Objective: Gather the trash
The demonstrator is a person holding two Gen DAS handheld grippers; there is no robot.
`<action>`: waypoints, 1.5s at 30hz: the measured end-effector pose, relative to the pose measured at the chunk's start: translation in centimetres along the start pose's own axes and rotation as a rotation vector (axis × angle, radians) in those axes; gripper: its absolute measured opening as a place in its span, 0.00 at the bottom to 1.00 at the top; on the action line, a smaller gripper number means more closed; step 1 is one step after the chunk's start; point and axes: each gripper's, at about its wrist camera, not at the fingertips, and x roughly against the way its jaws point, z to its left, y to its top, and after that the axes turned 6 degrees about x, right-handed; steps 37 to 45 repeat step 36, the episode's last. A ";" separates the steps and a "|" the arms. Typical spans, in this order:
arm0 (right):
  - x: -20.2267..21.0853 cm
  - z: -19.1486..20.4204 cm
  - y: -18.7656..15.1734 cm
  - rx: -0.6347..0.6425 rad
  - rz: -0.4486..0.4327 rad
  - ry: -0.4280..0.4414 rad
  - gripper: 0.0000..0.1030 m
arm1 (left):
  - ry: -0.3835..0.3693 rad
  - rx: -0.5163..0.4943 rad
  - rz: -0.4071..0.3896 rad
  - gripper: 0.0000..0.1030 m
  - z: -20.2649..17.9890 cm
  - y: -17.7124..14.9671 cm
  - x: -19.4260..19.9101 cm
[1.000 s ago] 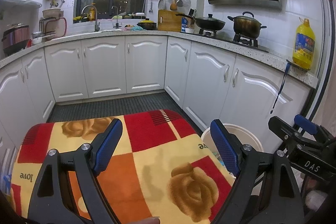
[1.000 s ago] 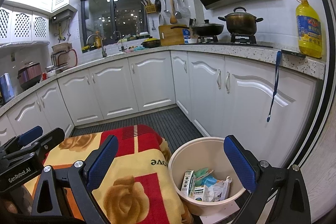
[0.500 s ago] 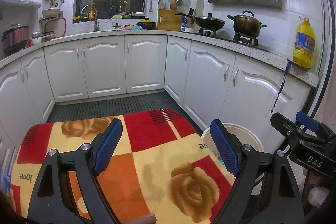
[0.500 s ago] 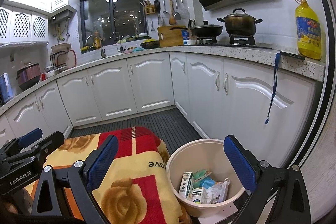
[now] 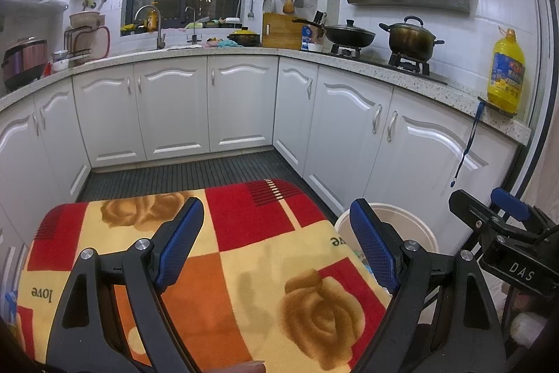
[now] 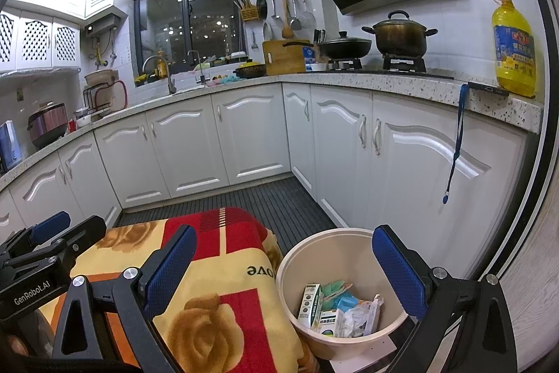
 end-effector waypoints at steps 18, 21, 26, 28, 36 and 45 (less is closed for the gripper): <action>-0.1 0.3 -0.4 0.002 0.006 0.000 0.97 | -0.008 -0.014 0.009 0.83 -0.2 0.0 -0.4; -0.3 0.3 -0.6 0.001 0.010 -0.002 0.97 | -0.010 -0.017 0.012 0.83 -0.2 0.0 -0.6; -0.4 0.3 -0.7 0.000 0.012 -0.003 0.97 | -0.014 -0.019 0.017 0.83 -0.4 -0.1 -0.8; -0.5 0.3 -0.9 -0.002 0.016 -0.005 0.97 | -0.016 -0.019 0.020 0.83 -0.4 -0.1 -1.0; -1.2 0.4 -1.5 -0.001 0.040 -0.010 0.97 | -0.034 -0.018 0.036 0.83 -0.2 -0.5 -1.7; -1.2 0.4 -1.5 -0.001 0.040 -0.010 0.97 | -0.034 -0.018 0.036 0.83 -0.2 -0.5 -1.7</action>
